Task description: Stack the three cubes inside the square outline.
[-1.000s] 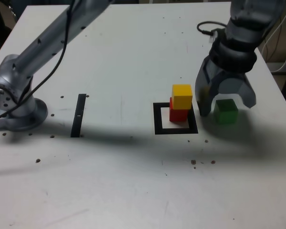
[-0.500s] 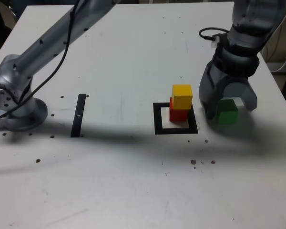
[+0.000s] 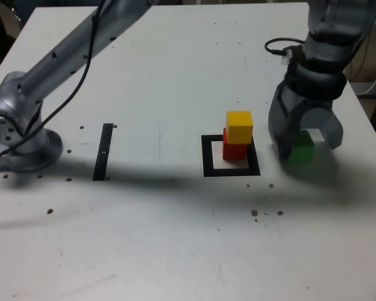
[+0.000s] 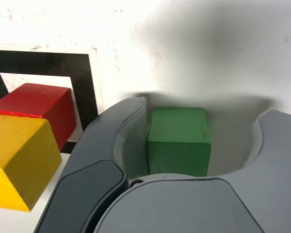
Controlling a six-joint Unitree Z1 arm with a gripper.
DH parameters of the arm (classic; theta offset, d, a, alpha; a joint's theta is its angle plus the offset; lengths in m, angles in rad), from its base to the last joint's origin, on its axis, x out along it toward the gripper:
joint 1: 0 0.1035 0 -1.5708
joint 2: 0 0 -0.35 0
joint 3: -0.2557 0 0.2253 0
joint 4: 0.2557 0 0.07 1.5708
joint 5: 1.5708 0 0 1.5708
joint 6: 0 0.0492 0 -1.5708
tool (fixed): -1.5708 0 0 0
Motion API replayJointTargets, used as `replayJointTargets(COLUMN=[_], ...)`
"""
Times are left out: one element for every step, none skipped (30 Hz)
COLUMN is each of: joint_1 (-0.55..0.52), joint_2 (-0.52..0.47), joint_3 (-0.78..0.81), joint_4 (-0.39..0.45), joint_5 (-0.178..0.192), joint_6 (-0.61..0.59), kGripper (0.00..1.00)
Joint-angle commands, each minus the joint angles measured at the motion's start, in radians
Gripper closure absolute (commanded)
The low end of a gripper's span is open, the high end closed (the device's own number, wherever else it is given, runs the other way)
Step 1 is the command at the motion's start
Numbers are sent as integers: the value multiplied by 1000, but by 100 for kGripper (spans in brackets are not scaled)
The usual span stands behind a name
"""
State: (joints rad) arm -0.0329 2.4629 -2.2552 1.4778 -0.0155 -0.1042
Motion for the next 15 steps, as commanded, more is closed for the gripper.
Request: replayJointTargets(joint_1=[1, 1, 2, 2, 2, 2, 2, 2, 2, 2, 2, 2, 2, 2, 3], joint_2=[5, 6, 7, 8, 9, 11, 12, 13, 14, 15, 16, 17, 17, 17, 16], joint_3=[-8, -9, -10, -11, -12, -12, -12, -14, -15, -17, -20, -23, -25, -27, -28], joint_4=[2, 2, 3, 3, 4, 4, 3, 3, 2, 1, 0, -1, -1, -1, 2], joint_5=[4, 6, 8, 10, 10, 9, 7, 5, 3, 1, -1, -1, -1, -1, -1], joint_6=[-3, -3, -4, -4, -4, -5, -5, -5, -5, -5, -5, -4, -2, 1, 6], kGripper=[36, 40, 44, 46, 49, 51, 54, 56, 59, 63, 66, 69, 71, 72, 73])
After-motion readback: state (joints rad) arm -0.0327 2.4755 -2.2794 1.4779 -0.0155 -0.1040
